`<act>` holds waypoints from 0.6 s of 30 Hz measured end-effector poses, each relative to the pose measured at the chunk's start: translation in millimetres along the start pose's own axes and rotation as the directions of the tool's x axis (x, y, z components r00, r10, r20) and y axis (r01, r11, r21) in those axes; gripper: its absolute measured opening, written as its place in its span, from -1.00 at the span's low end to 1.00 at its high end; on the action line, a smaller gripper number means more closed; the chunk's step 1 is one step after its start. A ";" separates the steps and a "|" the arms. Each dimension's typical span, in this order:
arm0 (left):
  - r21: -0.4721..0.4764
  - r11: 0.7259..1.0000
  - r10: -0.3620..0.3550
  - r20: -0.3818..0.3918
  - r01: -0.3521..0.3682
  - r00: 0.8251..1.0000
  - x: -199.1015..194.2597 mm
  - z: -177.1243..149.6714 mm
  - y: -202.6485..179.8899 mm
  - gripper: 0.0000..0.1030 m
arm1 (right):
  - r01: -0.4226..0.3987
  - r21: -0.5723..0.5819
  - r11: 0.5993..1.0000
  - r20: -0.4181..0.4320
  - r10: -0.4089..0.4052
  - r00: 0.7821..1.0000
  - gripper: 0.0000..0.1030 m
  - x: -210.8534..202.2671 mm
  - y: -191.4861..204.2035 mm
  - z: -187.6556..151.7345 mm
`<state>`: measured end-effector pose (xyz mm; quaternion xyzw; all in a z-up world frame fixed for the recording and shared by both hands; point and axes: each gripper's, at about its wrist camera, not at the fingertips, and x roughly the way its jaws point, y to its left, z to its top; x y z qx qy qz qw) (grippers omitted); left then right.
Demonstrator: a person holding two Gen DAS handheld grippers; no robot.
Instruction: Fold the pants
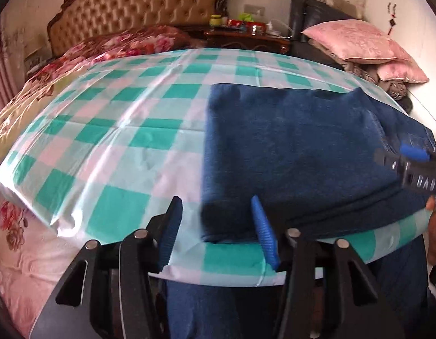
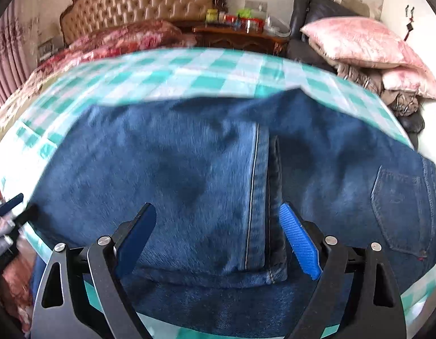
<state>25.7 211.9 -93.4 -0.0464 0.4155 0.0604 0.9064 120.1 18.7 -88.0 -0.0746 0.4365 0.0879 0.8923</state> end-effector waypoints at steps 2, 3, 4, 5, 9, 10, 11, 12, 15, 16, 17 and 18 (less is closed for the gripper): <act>0.025 1.000 -0.009 0.022 0.008 1.000 -2.0 17.4 -1.9 -0.80 | -0.004 0.008 1.000 -0.020 0.004 1.000 0.64 8.4 -2.7 -7.6; 0.046 0.999 -0.020 0.040 0.018 0.999 -1.9 29.2 -4.9 -0.81 | 0.000 -0.003 1.000 -0.011 0.000 1.000 0.64 8.1 -2.3 -9.6; 0.067 0.997 -0.044 0.066 0.040 0.997 -1.0 48.3 -10.1 -0.81 | 0.001 -0.005 1.000 -0.005 -0.001 1.000 0.64 7.6 -1.7 -11.0; 0.082 0.995 -0.069 0.074 0.063 0.995 2.9 62.5 -14.7 -0.81 | -0.001 0.002 1.000 -0.007 0.001 1.000 0.64 7.5 -2.1 -11.2; 0.175 0.973 -0.157 0.005 0.153 0.988 54.0 113.5 -46.8 -0.81 | 0.002 0.001 1.000 -0.008 -0.002 1.000 0.65 7.4 -1.0 -11.9; 0.171 0.969 -0.172 -0.060 0.179 0.983 79.4 122.4 -52.4 -0.81 | 0.001 0.001 1.000 -0.009 -0.001 1.000 0.65 7.4 -0.9 -11.9; 0.168 0.972 -0.155 -0.082 0.166 0.985 92.4 125.5 -54.3 -0.81 | 0.002 0.000 1.000 -0.011 -0.002 1.000 0.65 7.9 -0.9 -11.3; 0.170 0.977 -0.113 -0.102 0.130 0.988 108.8 128.9 -56.0 -0.81 | 0.001 0.001 1.000 -0.013 -0.001 1.000 0.65 8.1 -1.1 -11.2; 0.138 0.987 -0.071 -0.082 0.082 0.994 120.4 138.2 -52.7 -0.78 | 0.001 0.004 1.000 -0.011 -0.001 1.000 0.65 7.9 -1.6 -12.0; 0.103 0.992 -0.063 -0.066 0.069 0.996 115.9 139.4 -48.5 -0.78 | 0.001 0.004 1.000 -0.010 -0.001 1.000 0.65 7.9 -1.4 -12.2; 0.085 0.992 -0.083 -0.056 0.088 0.995 110.9 137.0 -45.3 -0.78 | 0.002 0.004 1.000 -0.009 -0.001 1.000 0.65 7.9 -1.2 -12.3; 0.076 0.990 -0.118 -0.046 0.121 0.992 103.3 134.6 -45.2 -0.78 | 0.002 0.004 1.000 -0.009 -0.002 1.000 0.65 7.9 -1.1 -12.1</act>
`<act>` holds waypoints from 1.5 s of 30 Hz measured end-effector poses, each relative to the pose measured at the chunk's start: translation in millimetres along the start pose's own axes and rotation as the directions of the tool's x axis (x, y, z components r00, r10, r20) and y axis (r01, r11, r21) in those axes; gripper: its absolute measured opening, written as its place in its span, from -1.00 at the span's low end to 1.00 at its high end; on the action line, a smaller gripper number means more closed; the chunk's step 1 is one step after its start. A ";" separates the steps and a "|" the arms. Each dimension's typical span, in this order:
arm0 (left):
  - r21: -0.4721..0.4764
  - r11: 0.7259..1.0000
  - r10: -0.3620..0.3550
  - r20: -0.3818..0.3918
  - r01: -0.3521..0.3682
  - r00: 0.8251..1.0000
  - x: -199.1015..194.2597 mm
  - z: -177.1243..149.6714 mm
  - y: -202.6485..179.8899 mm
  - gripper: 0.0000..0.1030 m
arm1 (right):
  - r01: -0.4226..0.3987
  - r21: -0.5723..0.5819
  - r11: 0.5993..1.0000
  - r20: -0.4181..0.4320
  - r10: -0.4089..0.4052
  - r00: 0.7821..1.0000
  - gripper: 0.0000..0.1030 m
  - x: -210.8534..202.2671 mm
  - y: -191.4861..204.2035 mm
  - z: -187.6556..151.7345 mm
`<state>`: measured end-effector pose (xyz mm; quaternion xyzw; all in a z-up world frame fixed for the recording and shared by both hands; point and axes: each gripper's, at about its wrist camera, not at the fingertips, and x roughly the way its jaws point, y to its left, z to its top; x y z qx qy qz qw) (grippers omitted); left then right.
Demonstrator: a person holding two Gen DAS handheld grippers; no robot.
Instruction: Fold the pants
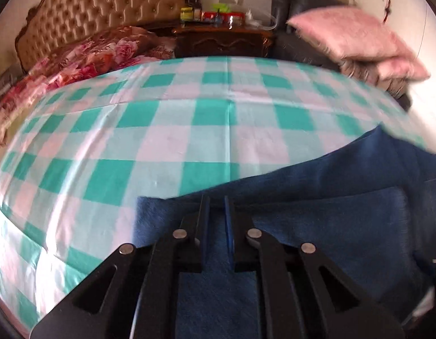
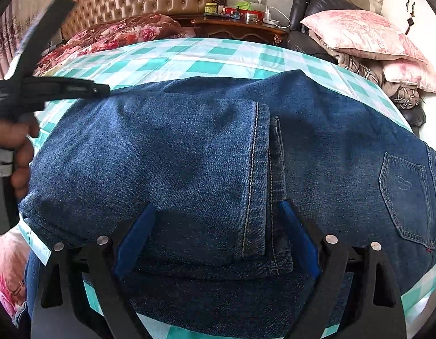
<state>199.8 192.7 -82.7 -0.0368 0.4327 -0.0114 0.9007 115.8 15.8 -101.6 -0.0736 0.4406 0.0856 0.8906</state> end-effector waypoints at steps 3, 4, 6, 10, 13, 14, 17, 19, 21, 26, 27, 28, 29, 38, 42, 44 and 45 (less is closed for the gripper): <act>0.014 1.000 -0.008 0.020 0.008 1.000 -19.8 -13.9 -6.6 -0.69 | 0.000 -0.001 1.000 0.002 0.000 1.000 0.65 0.0 -0.2 0.0; -0.001 1.000 0.015 0.008 -0.015 1.000 -20.9 -21.5 -2.9 -0.56 | 0.000 -0.002 1.000 0.004 0.000 1.000 0.65 -0.1 -0.3 0.0; -0.047 0.996 0.068 -0.044 -0.070 0.997 -12.7 -31.7 9.2 -0.50 | 0.000 0.000 1.000 0.007 0.000 1.000 0.65 -0.6 -0.1 -0.4; -0.100 0.990 0.097 -0.027 -0.099 0.995 -27.2 -40.3 26.4 -0.50 | 0.000 -0.002 1.000 0.008 0.000 1.000 0.66 -0.1 0.6 -0.4; -0.111 0.992 0.067 0.029 -0.063 0.997 -51.6 -50.9 27.0 -0.47 | -0.002 0.000 1.000 0.006 0.002 1.000 0.67 -0.2 0.9 -0.6; -0.102 0.993 0.062 0.040 -0.058 0.997 -57.2 -55.6 24.5 -0.44 | -0.002 -0.001 1.000 0.007 0.002 1.000 0.67 -0.3 1.1 -0.7; -0.046 0.998 0.054 0.002 -0.054 0.999 -57.9 -79.6 18.1 -0.22 | -0.001 -0.002 1.000 0.006 0.001 1.000 0.68 0.2 0.6 -0.1; -0.065 0.997 0.048 0.000 -0.048 0.999 -58.0 -94.8 26.2 -0.20 | -0.001 -0.005 1.000 0.005 0.001 1.000 0.68 0.2 0.8 0.1; -0.079 0.996 0.051 0.011 -0.050 0.999 -67.2 -100.5 30.2 -0.20 | 0.000 -0.014 1.000 -0.005 0.000 1.000 0.68 -0.3 0.6 1.4; -0.100 0.993 0.068 0.055 -0.062 0.996 -90.1 -115.8 41.4 -0.20 | 0.023 0.008 1.000 0.035 -0.023 0.999 0.46 -16.8 -11.1 24.7; -0.098 0.994 0.062 0.064 -0.055 0.996 -93.9 -118.8 41.4 -0.21 | 0.020 0.013 1.000 0.046 -0.021 0.999 0.35 -18.7 -13.5 31.3; -0.096 0.994 0.049 0.074 -0.042 0.996 -97.4 -121.7 40.8 -0.21 | 0.008 0.026 1.000 0.050 -0.010 0.999 0.27 -18.4 -17.1 41.9; -0.093 0.995 0.042 0.083 -0.034 0.996 -100.0 -123.8 39.4 -0.21 | -0.002 0.040 0.999 0.047 0.000 0.999 0.09 -15.7 -19.9 51.7; -0.123 0.992 0.005 0.054 0.002 0.999 -105.1 -151.2 41.6 -0.33 | 0.070 0.014 0.997 -0.033 -0.070 0.997 -0.32 53.0 -26.0 86.4; -0.144 0.990 0.001 0.053 0.006 0.999 -106.9 -156.8 48.4 -0.32 | 0.062 0.033 0.998 -0.039 -0.061 0.997 -0.33 50.9 -29.7 85.2; -0.131 0.991 0.011 0.065 -0.002 0.998 -110.5 -155.8 45.9 -0.34 | 0.013 0.095 0.995 -0.016 -0.011 1.000 -0.32 33.8 -38.7 82.3; -0.129 0.992 0.010 0.069 -0.001 0.998 -110.9 -155.3 45.5 -0.34 | -0.007 0.105 0.994 0.000 0.007 1.000 -0.32 23.8 -40.9 79.1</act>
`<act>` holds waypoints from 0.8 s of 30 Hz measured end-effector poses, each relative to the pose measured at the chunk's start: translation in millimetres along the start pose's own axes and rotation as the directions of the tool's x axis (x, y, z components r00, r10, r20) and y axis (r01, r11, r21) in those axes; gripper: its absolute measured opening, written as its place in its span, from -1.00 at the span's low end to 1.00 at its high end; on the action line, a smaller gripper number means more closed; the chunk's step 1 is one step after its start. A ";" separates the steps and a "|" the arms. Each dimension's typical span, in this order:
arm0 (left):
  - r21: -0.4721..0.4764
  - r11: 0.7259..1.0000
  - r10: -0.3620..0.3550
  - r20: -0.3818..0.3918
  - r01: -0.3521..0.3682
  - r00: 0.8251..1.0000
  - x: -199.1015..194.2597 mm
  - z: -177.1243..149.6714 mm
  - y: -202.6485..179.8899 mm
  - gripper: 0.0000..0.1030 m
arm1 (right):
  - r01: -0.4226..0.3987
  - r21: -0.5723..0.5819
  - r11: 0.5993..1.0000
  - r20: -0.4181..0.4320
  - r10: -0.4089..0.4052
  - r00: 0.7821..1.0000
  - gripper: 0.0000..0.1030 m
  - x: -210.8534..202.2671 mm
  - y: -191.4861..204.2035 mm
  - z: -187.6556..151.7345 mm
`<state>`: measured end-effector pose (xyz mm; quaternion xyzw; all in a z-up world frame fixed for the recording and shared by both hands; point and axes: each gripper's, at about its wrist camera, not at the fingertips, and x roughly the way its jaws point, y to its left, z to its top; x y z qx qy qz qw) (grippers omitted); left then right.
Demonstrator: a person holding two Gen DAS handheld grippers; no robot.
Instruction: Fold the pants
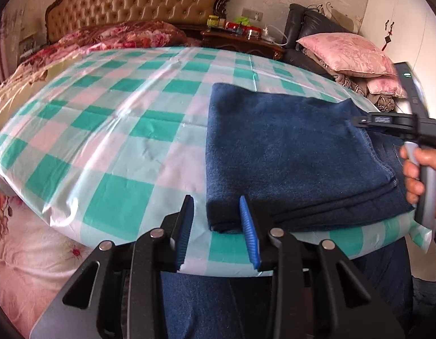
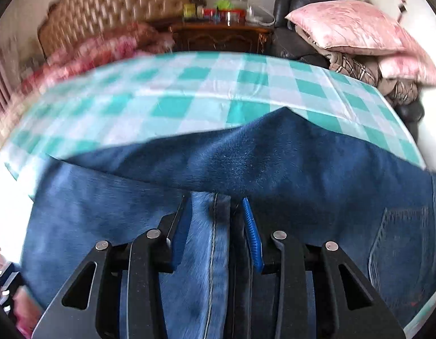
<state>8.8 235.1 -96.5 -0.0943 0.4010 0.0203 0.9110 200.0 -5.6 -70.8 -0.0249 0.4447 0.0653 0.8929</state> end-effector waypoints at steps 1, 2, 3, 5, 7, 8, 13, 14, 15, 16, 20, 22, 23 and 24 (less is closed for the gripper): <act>0.001 1.000 0.000 -0.008 0.000 1.000 2.1 -0.9 0.2 -0.34 | -0.002 -0.002 1.000 0.009 0.002 1.000 -0.31 -10.5 -1.5 -5.8; -0.002 1.000 0.002 -0.021 -0.002 1.000 5.2 -2.1 1.2 -0.31 | -0.007 -0.005 1.000 0.012 0.007 1.000 -0.31 -19.0 -2.7 -13.1; -0.009 1.000 -0.001 -0.026 0.001 1.000 6.3 -2.7 2.3 -0.30 | -0.013 -0.007 1.000 0.009 0.013 1.000 -0.31 -23.5 -3.6 -17.8; -0.009 1.000 0.004 -0.023 -0.004 1.000 4.7 -0.7 1.4 -0.31 | -0.007 0.000 1.000 -0.016 0.007 1.000 -0.31 -30.6 -6.5 -34.9; 0.005 1.000 0.007 0.001 -0.007 1.000 0.6 6.9 -2.1 -0.34 | -0.016 0.001 1.000 -0.033 0.016 0.999 -0.32 -35.3 -6.3 -50.0; 0.004 1.000 -0.002 0.012 0.002 1.000 -0.5 12.5 -3.1 -0.34 | -0.015 -0.009 1.000 -0.039 0.014 0.999 -0.32 -35.4 -5.3 -55.2; 0.085 0.996 -0.029 0.065 0.023 0.997 16.3 75.7 -25.6 -0.51 | -0.017 -0.017 1.000 -0.058 0.016 0.998 -0.32 -28.9 -7.6 -70.0; 0.106 0.994 -0.032 0.056 0.026 0.998 25.5 85.5 -30.0 -0.56 | -0.017 -0.016 1.000 -0.059 0.016 0.998 -0.32 -29.0 -6.9 -70.9; 0.122 0.992 -0.034 0.042 0.029 0.999 38.7 96.1 -34.1 -0.63 | -0.016 -0.016 1.000 -0.057 0.015 0.998 -0.32 -29.0 -6.9 -71.4; 0.129 0.991 -0.031 0.023 0.028 0.999 52.2 105.5 -36.8 -0.66 | -0.012 -0.023 1.000 -0.052 0.011 0.999 -0.32 -29.2 -6.1 -72.9; 0.163 0.987 0.024 -0.082 -0.010 0.996 112.1 134.4 -40.8 -0.71 | -0.011 -0.031 0.999 -0.045 0.010 0.999 -0.32 -30.2 -6.3 -75.5; 0.126 0.992 0.033 -0.102 -0.019 0.994 124.7 137.8 -31.6 -0.84 | -0.021 -0.024 0.999 -0.048 0.020 0.999 -0.31 -29.6 -8.5 -75.1; 0.097 0.995 0.012 -0.105 -0.002 0.994 124.2 140.0 -27.0 -0.84 | -0.025 -0.021 0.999 -0.048 0.024 0.999 -0.31 -29.5 -9.4 -75.0; 0.081 0.997 0.005 -0.096 0.003 0.995 120.0 140.1 -24.0 -0.83 | -0.025 -0.022 0.999 -0.048 0.024 0.999 -0.31 -29.7 -9.5 -74.9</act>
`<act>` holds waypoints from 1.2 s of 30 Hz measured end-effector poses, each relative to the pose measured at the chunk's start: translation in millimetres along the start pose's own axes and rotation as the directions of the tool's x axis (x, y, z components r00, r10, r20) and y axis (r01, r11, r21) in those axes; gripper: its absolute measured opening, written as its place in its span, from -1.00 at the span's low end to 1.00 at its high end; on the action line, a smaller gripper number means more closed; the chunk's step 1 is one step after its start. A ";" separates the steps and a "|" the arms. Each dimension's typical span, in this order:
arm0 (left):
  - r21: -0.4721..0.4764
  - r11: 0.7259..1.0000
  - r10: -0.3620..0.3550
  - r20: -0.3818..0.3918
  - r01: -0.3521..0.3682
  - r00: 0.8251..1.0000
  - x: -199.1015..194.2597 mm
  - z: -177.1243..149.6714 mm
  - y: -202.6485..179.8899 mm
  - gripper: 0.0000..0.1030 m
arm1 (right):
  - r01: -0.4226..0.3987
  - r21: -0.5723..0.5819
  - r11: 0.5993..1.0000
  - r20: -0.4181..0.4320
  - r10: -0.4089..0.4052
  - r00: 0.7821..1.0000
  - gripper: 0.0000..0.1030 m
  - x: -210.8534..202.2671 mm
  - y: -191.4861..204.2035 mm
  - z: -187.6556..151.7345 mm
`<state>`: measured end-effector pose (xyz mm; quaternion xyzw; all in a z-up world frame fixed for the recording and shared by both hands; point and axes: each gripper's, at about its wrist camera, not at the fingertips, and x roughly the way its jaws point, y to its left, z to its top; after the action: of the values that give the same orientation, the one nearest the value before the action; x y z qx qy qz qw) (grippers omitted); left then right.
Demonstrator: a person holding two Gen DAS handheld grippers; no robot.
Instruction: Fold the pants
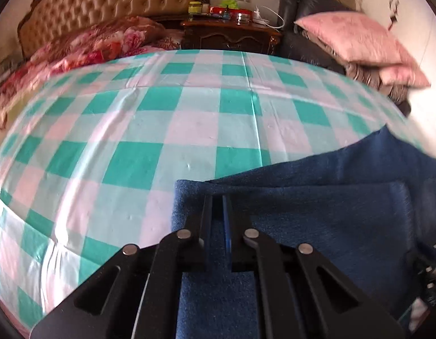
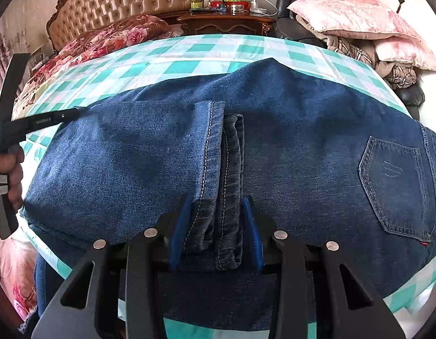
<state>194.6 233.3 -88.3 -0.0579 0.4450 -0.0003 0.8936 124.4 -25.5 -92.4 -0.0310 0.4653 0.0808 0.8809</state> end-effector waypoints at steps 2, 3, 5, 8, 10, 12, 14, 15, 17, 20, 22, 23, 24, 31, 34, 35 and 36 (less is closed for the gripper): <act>-0.026 1.000 -0.003 0.039 0.004 0.999 -16.6 -7.4 5.9 -0.79 | 0.001 -0.001 1.000 0.004 -0.001 1.000 -0.31 -0.3 0.8 -0.5; -0.045 0.999 -0.020 0.058 0.023 0.998 -27.3 -14.5 10.0 -0.76 | 0.003 -0.004 1.000 0.007 -0.003 1.000 -0.31 -0.3 1.1 -0.7; -0.103 0.994 -0.018 0.075 0.026 0.997 -48.2 -38.3 20.2 -0.74 | 0.004 -0.004 1.000 0.010 -0.004 1.000 -0.31 -0.5 1.4 -1.6; -0.165 0.985 -0.034 0.111 0.052 0.993 -77.8 -81.9 28.0 -0.74 | 0.007 -0.009 1.000 0.015 -0.007 1.000 -0.31 -0.6 1.7 -1.7; -0.131 0.990 -0.042 0.115 0.058 0.992 -92.5 -108.0 20.1 -0.74 | 0.015 -0.012 1.000 0.016 -0.015 1.000 -0.31 -0.9 3.0 -1.7; -0.077 0.997 -0.019 0.087 0.026 0.996 -94.9 -128.2 12.0 -0.70 | 0.029 -0.016 0.999 0.020 -0.029 0.999 -0.28 -1.0 4.9 -1.6; -0.048 0.999 0.016 0.095 -0.012 0.995 -95.7 -143.1 9.5 -0.66 | 0.039 -0.016 0.999 0.022 -0.038 0.999 -0.27 -1.5 5.7 -2.4; -0.053 0.999 0.018 0.097 -0.012 0.995 -95.8 -145.5 9.7 -0.64 | 0.045 -0.017 0.999 0.023 -0.044 0.999 -0.27 -1.6 6.4 -2.5; -0.032 0.999 0.039 0.096 -0.037 0.995 -94.1 -145.9 6.8 -0.60 | 0.059 -0.023 0.998 0.027 -0.058 0.998 -0.26 -1.8 8.1 -2.6; -0.054 0.998 0.025 0.107 -0.019 0.994 -92.8 -149.3 10.0 -0.57 | 0.067 -0.020 0.998 0.027 -0.066 0.997 -0.20 -1.8 7.7 -3.1; -0.074 0.997 0.022 0.111 -0.014 0.994 -92.3 -149.5 14.3 -0.44 | 0.074 -0.017 0.997 0.026 -0.074 0.997 -0.13 -1.7 6.4 -2.6; -0.075 0.997 0.029 0.114 -0.020 0.993 -92.6 -150.5 15.2 -0.39 | 0.076 -0.012 0.997 0.022 -0.075 0.997 -0.11 -1.8 5.9 -1.7; -0.079 0.997 0.027 0.114 -0.018 0.993 -92.3 -150.1 16.1 -0.37 | 0.080 0.001 0.997 0.016 -0.080 0.997 -0.11 -3.3 4.8 0.2; -0.117 0.993 0.012 0.106 0.000 0.994 -90.2 -147.6 23.7 -0.24 | 0.078 -0.044 0.996 0.059 -0.076 0.995 -0.27 -13.0 24.2 4.4; -0.148 0.989 -0.012 0.103 0.027 0.995 -92.5 -147.4 26.4 -0.23 | 0.079 -0.037 0.996 0.037 -0.078 0.996 -0.32 -3.7 20.0 -1.5; -0.149 0.988 -0.017 0.104 0.033 0.994 -93.2 -147.7 25.9 -0.24 | 0.085 -0.050 0.995 0.039 -0.083 0.996 -0.32 -3.6 21.2 -2.1; -0.151 0.988 -0.027 0.107 0.043 0.994 -93.7 -148.9 26.0 -0.24 | 0.092 -0.060 0.994 0.041 -0.090 0.995 -0.32 -3.4 22.7 -2.3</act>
<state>18.2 248.5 -105.4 -0.1341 0.3954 0.0211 0.9084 116.7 -3.9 -90.5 -0.0779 0.4437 0.0554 0.8910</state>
